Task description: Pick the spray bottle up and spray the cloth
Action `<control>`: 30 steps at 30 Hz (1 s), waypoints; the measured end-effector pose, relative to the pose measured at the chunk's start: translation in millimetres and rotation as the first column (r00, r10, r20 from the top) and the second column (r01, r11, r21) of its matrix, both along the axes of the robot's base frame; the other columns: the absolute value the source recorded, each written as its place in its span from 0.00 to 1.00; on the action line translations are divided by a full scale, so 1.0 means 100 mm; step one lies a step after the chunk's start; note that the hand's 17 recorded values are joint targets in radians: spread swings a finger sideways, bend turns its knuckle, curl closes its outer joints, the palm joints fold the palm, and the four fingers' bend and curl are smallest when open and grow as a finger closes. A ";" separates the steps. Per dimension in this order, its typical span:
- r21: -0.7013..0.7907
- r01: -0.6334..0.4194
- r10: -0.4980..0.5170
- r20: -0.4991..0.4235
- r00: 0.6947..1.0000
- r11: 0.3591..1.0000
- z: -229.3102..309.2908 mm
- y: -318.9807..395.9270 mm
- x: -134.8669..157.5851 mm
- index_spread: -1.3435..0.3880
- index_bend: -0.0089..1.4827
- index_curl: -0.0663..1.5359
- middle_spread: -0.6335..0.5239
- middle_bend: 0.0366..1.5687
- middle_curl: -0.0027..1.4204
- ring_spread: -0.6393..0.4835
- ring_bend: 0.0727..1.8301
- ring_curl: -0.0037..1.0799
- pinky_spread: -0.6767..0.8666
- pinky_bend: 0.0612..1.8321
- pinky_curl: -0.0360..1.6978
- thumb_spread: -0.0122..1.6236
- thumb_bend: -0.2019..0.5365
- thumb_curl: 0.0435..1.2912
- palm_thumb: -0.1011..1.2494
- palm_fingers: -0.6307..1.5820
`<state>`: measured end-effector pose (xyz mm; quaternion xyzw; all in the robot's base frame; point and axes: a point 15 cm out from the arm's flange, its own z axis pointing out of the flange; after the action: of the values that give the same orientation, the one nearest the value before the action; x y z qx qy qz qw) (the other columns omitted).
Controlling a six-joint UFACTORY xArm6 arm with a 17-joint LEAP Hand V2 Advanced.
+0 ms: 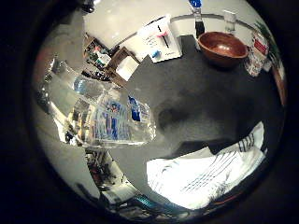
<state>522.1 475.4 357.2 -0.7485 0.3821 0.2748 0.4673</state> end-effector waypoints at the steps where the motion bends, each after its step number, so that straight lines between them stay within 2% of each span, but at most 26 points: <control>1: 0.005 -0.003 0.003 -0.005 1.000 1.000 -0.03 0.03 -0.01 0.60 0.75 0.46 0.40 0.84 0.47 0.38 0.77 0.52 0.23 0.68 0.41 0.23 0.24 0.76 0.83 0.84; 13: 0.002 -0.035 0.035 0.005 0.999 0.999 -0.39 0.46 -0.19 0.60 0.75 0.46 0.40 0.83 0.47 0.38 0.77 0.52 0.23 0.68 0.41 0.24 0.24 0.76 0.81 0.84; 18: -0.010 -0.024 0.024 0.014 1.000 1.000 -0.49 0.51 -0.18 0.60 0.74 0.46 0.39 0.83 0.47 0.38 0.77 0.51 0.22 0.67 0.39 0.28 0.22 0.73 0.72 0.84; 23: -0.015 -0.014 0.015 0.052 0.999 1.000 -0.49 0.53 -0.15 0.55 0.57 0.43 0.37 0.78 0.44 0.37 0.75 0.48 0.13 0.61 0.34 0.35 0.22 0.67 0.66 0.81; 26: -0.014 -0.021 0.023 0.078 0.997 1.000 -0.47 0.55 -0.16 0.50 0.46 0.41 0.33 0.71 0.41 0.32 0.69 0.43 0.07 0.55 0.30 0.37 0.21 0.62 0.63 0.77; 28: -0.018 -0.030 0.032 0.095 0.995 0.999 -0.46 0.55 -0.17 0.48 0.38 0.40 0.29 0.61 0.38 0.27 0.65 0.40 0.07 0.56 0.29 0.40 0.21 0.58 0.61 0.72; 30: -0.020 -0.036 0.038 0.102 0.994 0.999 -0.45 0.56 -0.18 0.45 0.34 0.40 0.26 0.52 0.35 0.25 0.61 0.37 0.13 0.57 0.29 0.46 0.21 0.54 0.58 0.65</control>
<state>503.8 531.6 312.4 -0.7727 0.3460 0.2412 0.4744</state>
